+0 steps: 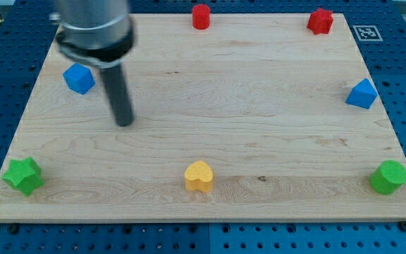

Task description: Push the green star to the center

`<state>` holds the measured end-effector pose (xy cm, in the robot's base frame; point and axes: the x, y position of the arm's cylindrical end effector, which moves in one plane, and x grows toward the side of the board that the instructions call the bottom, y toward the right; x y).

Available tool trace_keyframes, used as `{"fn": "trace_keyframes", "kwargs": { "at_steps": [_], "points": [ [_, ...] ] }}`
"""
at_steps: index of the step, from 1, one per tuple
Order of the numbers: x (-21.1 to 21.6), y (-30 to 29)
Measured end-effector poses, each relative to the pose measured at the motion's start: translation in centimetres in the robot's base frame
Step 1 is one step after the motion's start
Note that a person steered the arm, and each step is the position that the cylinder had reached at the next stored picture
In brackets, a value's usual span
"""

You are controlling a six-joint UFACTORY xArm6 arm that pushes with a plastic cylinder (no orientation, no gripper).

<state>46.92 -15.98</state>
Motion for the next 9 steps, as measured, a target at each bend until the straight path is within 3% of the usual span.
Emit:
{"fn": "trace_keyframes", "kwargs": {
  "at_steps": [1,2,5,6,7,9],
  "points": [
    [0.1,-9.2],
    [2.6,-14.4],
    [4.9,-14.5],
    [11.3,-14.5],
    [14.0,-14.5],
    [12.9,-11.1]
  ]
}}
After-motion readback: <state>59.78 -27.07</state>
